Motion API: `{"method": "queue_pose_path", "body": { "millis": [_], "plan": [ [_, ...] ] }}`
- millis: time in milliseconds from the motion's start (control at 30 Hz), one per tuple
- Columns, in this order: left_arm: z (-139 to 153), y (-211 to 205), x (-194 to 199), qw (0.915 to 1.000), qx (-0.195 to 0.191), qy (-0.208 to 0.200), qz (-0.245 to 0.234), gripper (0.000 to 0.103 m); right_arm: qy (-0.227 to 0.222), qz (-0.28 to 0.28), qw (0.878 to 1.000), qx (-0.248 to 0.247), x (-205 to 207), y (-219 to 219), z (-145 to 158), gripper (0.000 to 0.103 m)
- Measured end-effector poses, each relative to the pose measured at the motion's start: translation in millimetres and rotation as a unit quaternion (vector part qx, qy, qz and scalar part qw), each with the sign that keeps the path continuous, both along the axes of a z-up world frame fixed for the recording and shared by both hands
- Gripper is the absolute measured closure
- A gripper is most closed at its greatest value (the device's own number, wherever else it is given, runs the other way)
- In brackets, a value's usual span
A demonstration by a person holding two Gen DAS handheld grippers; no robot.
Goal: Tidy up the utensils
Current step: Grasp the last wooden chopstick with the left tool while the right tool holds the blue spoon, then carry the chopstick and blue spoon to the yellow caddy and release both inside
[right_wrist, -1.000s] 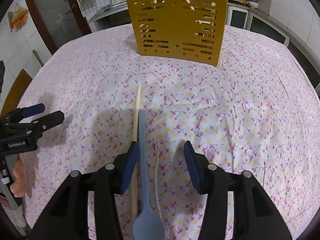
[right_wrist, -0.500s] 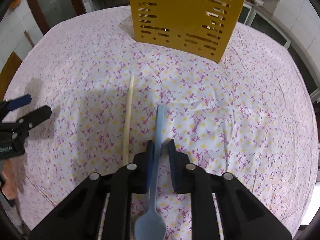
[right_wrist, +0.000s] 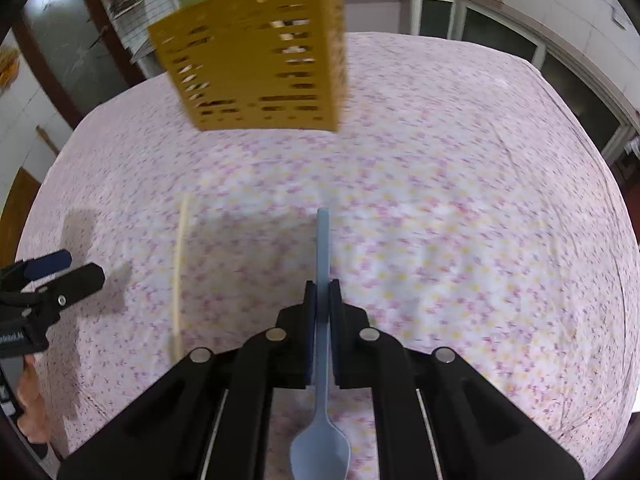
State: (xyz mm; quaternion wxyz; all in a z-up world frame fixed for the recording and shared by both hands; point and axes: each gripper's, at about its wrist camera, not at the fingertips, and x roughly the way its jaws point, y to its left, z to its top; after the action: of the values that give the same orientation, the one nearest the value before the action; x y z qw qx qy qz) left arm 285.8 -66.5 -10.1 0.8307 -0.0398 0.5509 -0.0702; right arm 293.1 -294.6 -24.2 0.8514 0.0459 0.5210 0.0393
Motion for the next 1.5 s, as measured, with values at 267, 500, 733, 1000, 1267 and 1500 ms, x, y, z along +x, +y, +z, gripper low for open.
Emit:
{"method": "queue_pose_path", "body": {
  "millis": [267, 500, 733, 1000, 1267, 1500],
  "plan": [
    [-8.3, -46.8, 6.4, 0.9993, 0.021, 0.018, 0.024, 0.014, -0.007, -0.024, 1.0, 0.012, -12.0, -33.3, -5.5, 0.096],
    [-25.8, -69.2, 21.5, 0.997, 0.045, 0.053, 0.033, 0.046, -0.014, -0.033, 0.999, 0.01, -15.7, -54.3, -6.1, 0.096],
    [-29.3, -87.3, 32.9, 0.9942, 0.09, 0.051, 0.026, 0.054, -0.017, -0.039, 0.999, 0.011, -8.7, -63.6, -5.7, 0.096],
    [-27.9, -97.3, 46.7, 0.9934, 0.097, 0.06, -0.009, 0.064, -0.014, -0.044, 0.999, 0.016, -5.9, -62.1, -9.2, 0.096],
    [-22.1, -99.5, 51.1, 0.9928, 0.101, 0.055, -0.033, 0.09, -0.013, -0.042, 0.999, 0.011, -9.2, -57.3, -6.3, 0.096],
    [-17.8, -85.6, 59.7, 0.9937, 0.078, 0.068, -0.042, 0.097, -0.015, -0.046, 0.999, 0.009, -11.3, -52.9, 3.0, 0.096]
  ]
}}
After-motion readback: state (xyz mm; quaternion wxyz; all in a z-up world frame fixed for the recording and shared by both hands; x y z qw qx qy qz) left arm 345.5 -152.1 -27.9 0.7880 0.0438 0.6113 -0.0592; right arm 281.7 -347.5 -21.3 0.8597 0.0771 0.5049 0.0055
